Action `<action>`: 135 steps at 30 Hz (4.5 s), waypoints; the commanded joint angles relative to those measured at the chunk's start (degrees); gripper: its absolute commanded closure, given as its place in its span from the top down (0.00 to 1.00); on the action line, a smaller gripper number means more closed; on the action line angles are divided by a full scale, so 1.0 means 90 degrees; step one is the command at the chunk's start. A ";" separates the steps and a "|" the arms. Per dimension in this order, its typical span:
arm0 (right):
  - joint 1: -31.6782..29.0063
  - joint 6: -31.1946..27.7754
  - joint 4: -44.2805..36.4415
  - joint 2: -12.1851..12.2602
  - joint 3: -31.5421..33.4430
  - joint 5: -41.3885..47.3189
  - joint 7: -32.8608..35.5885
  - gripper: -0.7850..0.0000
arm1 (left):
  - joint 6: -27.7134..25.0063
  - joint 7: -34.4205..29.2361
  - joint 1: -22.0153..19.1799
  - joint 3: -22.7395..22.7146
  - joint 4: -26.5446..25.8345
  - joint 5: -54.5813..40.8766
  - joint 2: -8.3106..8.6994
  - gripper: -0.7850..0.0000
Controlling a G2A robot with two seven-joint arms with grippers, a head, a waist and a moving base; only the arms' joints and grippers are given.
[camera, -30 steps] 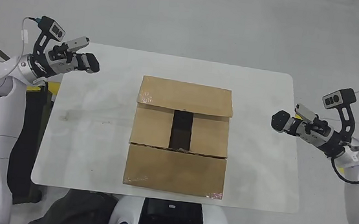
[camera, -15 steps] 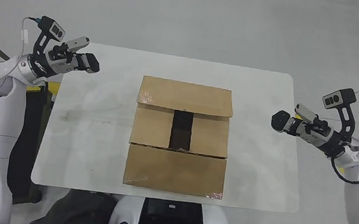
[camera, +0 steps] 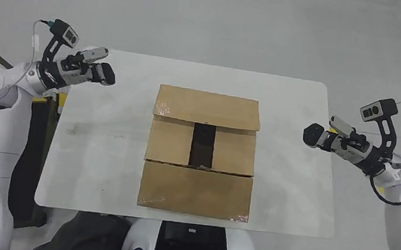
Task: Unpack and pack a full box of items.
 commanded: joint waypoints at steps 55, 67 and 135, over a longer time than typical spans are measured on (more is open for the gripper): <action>0.0000 0.0000 -0.0001 0.0000 0.0000 0.0000 0.0000 1.00 | 0.0514 -0.1208 -0.0176 0.2133 0.0028 -0.0560 -0.0116 1.00; 0.0000 0.0000 -0.0001 0.0000 0.0000 0.0000 0.0000 1.00 | 0.0660 -0.1000 -0.0749 0.2443 0.0509 -0.0844 -0.0239 1.00; 0.0000 0.0000 -0.0001 0.0000 0.0000 0.0000 0.0000 1.00 | 0.1665 0.2012 -0.4229 0.4833 0.4176 -0.1854 -0.1873 1.00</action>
